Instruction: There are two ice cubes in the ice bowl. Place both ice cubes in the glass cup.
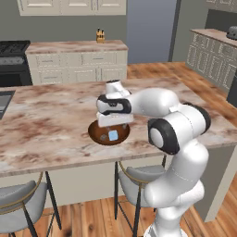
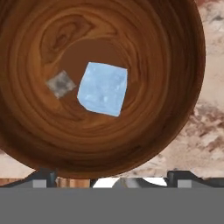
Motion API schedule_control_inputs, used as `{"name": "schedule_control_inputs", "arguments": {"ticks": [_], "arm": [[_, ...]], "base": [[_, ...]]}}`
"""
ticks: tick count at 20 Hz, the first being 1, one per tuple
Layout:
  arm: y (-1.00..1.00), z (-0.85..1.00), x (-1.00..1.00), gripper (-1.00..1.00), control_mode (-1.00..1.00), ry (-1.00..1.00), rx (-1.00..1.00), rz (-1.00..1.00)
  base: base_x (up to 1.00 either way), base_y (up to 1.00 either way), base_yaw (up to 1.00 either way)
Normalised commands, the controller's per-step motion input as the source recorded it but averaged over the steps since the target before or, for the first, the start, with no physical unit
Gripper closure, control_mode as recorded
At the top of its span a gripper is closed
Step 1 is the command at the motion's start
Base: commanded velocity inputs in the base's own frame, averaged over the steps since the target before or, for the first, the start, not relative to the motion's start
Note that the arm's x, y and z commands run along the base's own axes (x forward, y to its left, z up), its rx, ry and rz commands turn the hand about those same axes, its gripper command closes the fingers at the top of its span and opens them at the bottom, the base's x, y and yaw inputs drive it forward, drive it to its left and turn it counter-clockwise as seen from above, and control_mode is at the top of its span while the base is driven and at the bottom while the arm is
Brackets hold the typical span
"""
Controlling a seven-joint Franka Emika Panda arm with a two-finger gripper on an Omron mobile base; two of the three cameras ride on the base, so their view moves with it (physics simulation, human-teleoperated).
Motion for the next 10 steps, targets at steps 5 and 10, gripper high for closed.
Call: {"name": "schedule_control_inputs", "arguments": {"ticks": [5,10], "arm": [[0.00,-0.29,0.28,-1.00,-1.00,0.09,-0.05,0.00],[0.00,-0.20,0.30,-1.00,-1.00,0.08,-0.02,0.00]], "base": [[0.00,0.00,0.00],[0.00,0.00,0.00]]}}
